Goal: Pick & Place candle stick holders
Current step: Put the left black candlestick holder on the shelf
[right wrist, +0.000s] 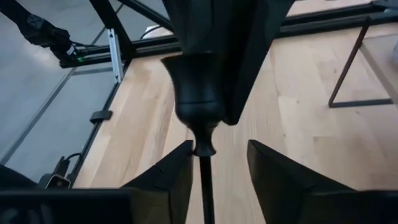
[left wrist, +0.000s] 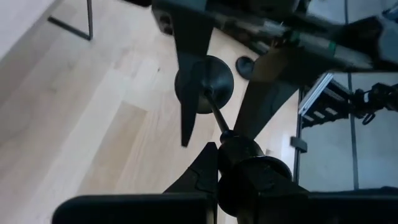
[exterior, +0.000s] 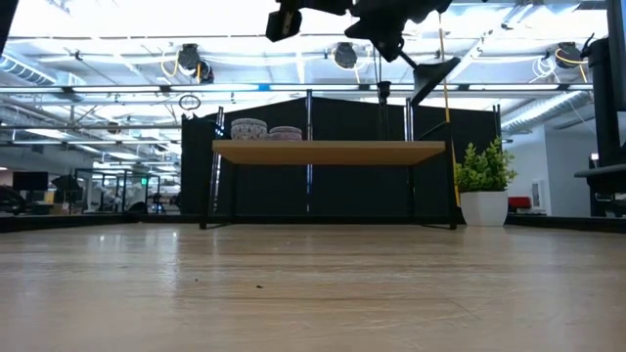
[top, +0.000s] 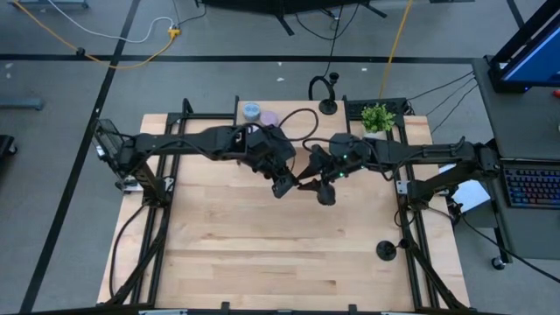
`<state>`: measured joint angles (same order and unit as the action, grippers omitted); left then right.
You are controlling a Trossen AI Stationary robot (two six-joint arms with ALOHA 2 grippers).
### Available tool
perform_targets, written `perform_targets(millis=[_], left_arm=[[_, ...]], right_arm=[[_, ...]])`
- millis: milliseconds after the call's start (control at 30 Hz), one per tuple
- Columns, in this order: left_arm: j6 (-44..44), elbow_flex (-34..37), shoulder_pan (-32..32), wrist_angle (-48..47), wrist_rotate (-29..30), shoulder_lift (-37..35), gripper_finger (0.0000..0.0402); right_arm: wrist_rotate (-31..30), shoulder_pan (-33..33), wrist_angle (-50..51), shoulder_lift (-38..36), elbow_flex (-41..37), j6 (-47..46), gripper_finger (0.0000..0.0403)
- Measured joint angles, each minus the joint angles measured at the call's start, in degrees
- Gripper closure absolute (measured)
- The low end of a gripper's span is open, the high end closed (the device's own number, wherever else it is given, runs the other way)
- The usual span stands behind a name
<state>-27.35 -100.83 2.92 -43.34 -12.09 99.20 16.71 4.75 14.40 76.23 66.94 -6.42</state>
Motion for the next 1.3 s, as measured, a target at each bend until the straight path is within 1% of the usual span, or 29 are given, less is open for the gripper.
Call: perform_targets(millis=[133, 333, 433, 567, 733, 1033, 1067, 1133, 1300], left_arm=[[0.1, 0.0, 0.0, -0.1, -1.0, 0.1, 0.0384], [0.1, 0.0, 0.0, -0.1, -1.0, 0.1, 0.0384], [0.1, 0.0, 0.0, -0.1, -1.2, 0.1, 0.0384], [0.1, 0.0, 0.0, -0.2, -1.2, 0.1, 0.0384], [0.1, 0.0, 0.0, -0.3, -1.3, 0.1, 0.0384], [0.1, 0.1, 0.0, -0.2, -1.4, 0.1, 0.0384], [0.1, 0.1, 0.0, -0.2, -1.4, 0.1, 0.0381], [0.3, 0.1, 0.0, -0.2, -1.4, 0.1, 0.0359], [3.1, 0.1, 0.0, -0.2, -0.9, 0.1, 0.0275]], right_arm=[[0.1, -0.1, 1.3, 0.0, 0.0, 0.0, 0.0275], [0.0, -0.1, 1.4, 0.0, 0.0, 0.0, 0.0289], [0.1, -0.1, 1.4, 0.0, 0.0, 0.0, 0.0302], [0.2, -0.1, 1.4, 0.0, 0.0, 0.6, 0.0332], [0.5, -0.1, 1.3, 0.0, 0.0, 2.1, 0.0389], [0.2, -0.1, 1.3, 0.0, 0.0, 1.9, 0.0395], [0.2, -0.1, 1.2, 0.0, 0.0, 1.8, 0.0395], [0.0, -0.1, 0.9, 0.0, 0.0, 1.7, 0.0395], [-0.1, -0.1, 0.9, 0.0, 0.0, 1.7, 0.0395]])
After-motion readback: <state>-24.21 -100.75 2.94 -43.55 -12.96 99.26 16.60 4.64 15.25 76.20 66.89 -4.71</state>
